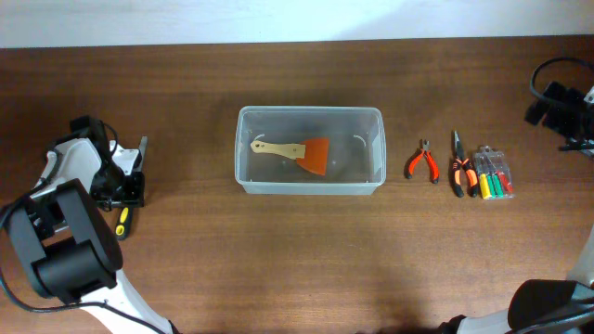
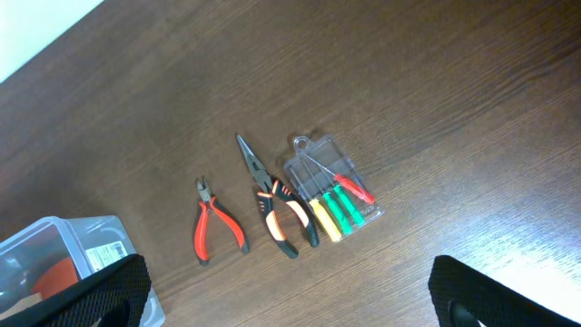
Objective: Pack container
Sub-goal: 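Move left gripper to the yellow-black file and grasp its handle, then carry the file into the container and release it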
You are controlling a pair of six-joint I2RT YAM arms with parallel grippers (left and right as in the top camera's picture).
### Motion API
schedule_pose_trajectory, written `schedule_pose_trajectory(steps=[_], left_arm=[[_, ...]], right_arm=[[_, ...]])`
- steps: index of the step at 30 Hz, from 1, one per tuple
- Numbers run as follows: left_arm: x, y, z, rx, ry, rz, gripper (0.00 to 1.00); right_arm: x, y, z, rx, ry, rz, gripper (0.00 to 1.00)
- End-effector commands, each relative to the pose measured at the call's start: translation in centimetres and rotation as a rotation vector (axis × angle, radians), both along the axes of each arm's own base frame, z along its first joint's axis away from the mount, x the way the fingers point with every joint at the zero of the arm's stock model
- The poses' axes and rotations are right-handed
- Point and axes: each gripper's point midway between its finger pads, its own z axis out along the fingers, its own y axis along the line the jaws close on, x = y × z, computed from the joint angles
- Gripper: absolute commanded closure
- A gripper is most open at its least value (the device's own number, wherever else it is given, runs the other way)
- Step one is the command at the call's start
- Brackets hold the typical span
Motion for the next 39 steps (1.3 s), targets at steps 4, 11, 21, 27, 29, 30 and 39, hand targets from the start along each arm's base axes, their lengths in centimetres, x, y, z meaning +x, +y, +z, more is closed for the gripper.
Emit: schedule_pose_trajectory(steps=[4, 11, 21, 27, 29, 30, 39], left_arm=[[-2.2, 0.0, -2.2, 0.000, 0.079, 0.001, 0.71], [-1.2, 0.4, -2.3, 0.017, 0.036, 0.001, 0.85], [1.2, -0.8, -1.3, -0.050, -0.059, -0.005, 0.98], [8.8, -3.7, 10.0, -0.061, -0.329, -0.119, 0.98], [10.7, -5.3, 14.9, -0.033, -0.423, -0.200, 0.98], [11.5, -6.3, 17.2, -0.021, -0.471, -0.237, 0.98], [12.7, -24.2, 31.8, 0.011, -0.814, -0.838, 0.98]], right_arm=[[0.1, -0.1, 0.2, 0.000, -0.006, -0.006, 0.01], [0.1, -0.1, 0.2, 0.001, -0.007, -0.007, 0.02], [0.1, -0.1, 0.2, 0.000, -0.006, -0.006, 0.02], [0.1, -0.1, 0.2, 0.001, -0.007, -0.007, 0.01], [0.1, -0.1, 0.2, 0.001, -0.007, -0.007, 0.02], [0.1, -0.1, 0.1, 0.001, -0.006, -0.006, 0.02], [0.1, -0.1, 0.1, 0.001, -0.006, -0.006, 0.02]])
